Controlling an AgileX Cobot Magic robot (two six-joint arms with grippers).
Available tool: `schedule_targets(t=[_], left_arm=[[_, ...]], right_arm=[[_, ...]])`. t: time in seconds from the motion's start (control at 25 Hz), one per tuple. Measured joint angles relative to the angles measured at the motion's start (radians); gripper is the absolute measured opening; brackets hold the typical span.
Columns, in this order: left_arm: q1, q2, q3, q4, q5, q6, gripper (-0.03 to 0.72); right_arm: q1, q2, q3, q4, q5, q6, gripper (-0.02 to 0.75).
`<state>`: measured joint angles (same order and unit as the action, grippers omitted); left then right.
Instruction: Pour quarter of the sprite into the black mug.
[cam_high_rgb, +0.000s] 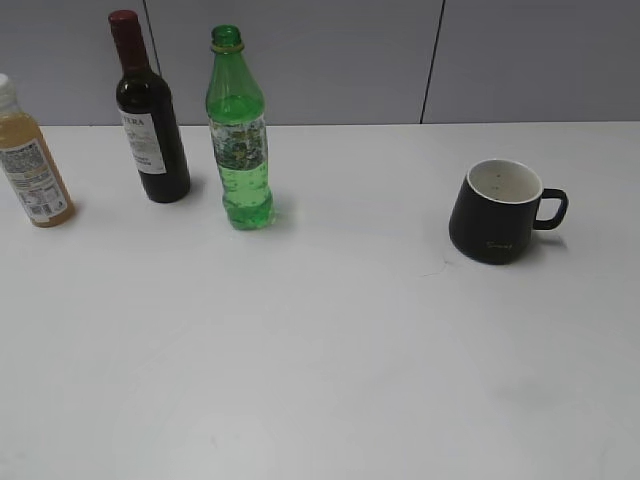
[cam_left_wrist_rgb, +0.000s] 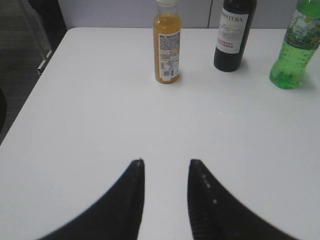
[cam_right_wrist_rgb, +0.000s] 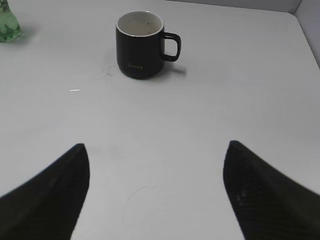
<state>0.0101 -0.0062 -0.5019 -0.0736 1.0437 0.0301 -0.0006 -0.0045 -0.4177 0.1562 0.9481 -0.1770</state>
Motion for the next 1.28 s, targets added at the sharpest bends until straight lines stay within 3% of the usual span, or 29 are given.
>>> schedule_targets(t=[0.44,0.76,1.28], left_arm=[[0.0,0.0,0.0,0.0,0.0,0.0,0.235],[0.0,0.0,0.0,0.0,0.0,0.0,0.235],[0.0,0.0,0.0,0.0,0.0,0.0,0.235]], right_arm=[[0.0,0.006,-0.01,-0.006,-0.031,-0.011,0.66],[0.0,0.144,-0.019,-0.009,-0.282,-0.029,0.66],[0.001,0.656,0.027,0.025,-0.907,-0.045,0.636]])
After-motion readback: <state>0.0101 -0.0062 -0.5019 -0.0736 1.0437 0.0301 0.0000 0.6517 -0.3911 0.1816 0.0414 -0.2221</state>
